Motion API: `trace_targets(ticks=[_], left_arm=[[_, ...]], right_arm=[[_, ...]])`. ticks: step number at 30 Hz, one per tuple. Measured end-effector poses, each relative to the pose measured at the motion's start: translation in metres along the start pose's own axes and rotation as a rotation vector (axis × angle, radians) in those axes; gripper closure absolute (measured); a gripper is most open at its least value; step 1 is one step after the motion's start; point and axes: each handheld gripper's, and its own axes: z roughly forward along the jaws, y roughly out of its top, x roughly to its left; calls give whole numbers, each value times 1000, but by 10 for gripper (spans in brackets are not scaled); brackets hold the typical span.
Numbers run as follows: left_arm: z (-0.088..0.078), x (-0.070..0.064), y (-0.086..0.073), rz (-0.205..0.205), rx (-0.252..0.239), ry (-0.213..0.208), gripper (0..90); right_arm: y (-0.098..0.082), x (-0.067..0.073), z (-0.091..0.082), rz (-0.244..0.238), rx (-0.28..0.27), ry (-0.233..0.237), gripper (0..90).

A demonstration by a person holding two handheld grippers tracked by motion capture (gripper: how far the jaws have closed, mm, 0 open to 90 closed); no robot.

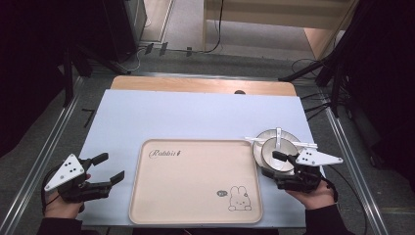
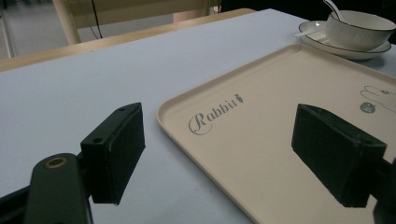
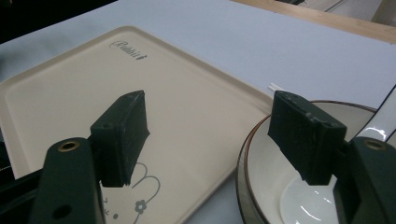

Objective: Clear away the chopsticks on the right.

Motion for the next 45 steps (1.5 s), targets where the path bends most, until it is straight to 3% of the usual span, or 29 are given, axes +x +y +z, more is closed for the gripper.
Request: trace_targets(ticks=[4,10,12,14,16,22,24,26,30,33,35,39,45], left_arm=[[0,-1,0,0,3,-2,179],[0,0,-1,-5,20,6,181],[1,1,-1,-6,14,6,181],[1,1,-1,-6,15,5,181],[1,1,-1,-5,10,-1,181],[1,1,-1,-7,17,3,182],[1,0,-1,-7,16,4,182],[1,1,-1,-3,16,6,182],[1,1,-1,-4,20,19,182],[1,1,-1,-5,18,25,182],[0,1,-1,-4,20,24,182],[1,1,-1,-1,19,19,182],[2,0,0,-2,18,0,183]], right_arm=[[3,-5,-3,0,-11,-19,308],[9,-25,-13,33,-39,-72,319],[7,-42,-20,57,-47,-105,327],[6,-45,-21,67,-48,-115,327],[4,-59,-25,99,-48,-142,330],[3,-78,-28,127,-33,-194,440],[2,-88,-29,152,-27,-217,521],[-3,-102,-27,193,-1,-255,700],[-7,-117,-20,227,21,-259,900],[-7,-123,-15,235,40,-257,900],[-9,-133,-4,225,100,-267,900],[-17,-145,4,239,151,-266,900],[-21,-153,8,263,201,-267,900]])
